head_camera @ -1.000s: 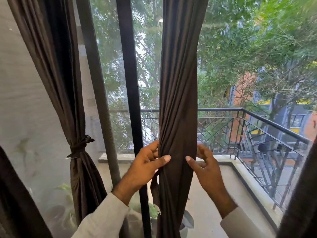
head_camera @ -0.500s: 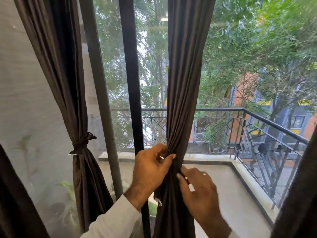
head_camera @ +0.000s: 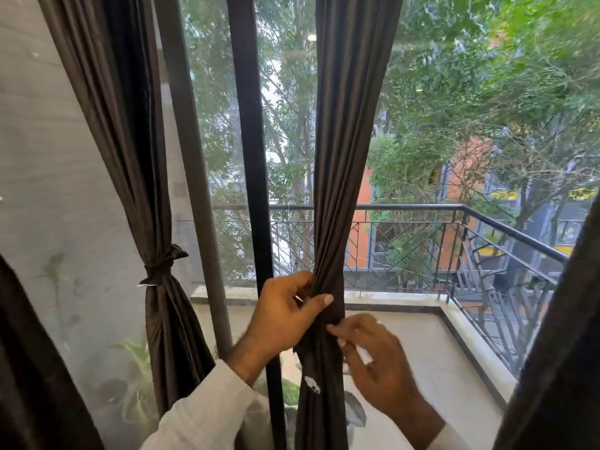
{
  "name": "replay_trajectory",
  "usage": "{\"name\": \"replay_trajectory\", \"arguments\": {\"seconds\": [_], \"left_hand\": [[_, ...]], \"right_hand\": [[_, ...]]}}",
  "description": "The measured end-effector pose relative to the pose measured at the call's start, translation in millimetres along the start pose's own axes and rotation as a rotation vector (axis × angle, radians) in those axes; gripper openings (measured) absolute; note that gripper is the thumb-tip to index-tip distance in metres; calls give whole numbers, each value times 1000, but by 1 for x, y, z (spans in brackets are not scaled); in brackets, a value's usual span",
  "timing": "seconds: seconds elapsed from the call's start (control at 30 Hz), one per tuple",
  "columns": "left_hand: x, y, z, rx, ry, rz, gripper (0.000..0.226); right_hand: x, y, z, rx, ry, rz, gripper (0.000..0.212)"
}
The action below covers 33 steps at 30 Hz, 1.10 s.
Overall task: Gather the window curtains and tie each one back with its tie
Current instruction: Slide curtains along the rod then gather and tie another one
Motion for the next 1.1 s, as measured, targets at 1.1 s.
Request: {"name": "replay_trajectory", "arguments": {"seconds": [1.1], "left_hand": [[-12, 13, 13, 33, 233, 305, 39]], "right_hand": [[-40, -4, -11, 46, -382, 114, 25]]}}
Point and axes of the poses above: each hand's wrist, its own x-axis away from the middle knuckle, its own y-axis out of the back of the hand, z = x × y, the point moved 3 cm from there along -x, towards the middle knuckle, and after that the axes turned 14 degrees about -z, right-handed, at the moved point
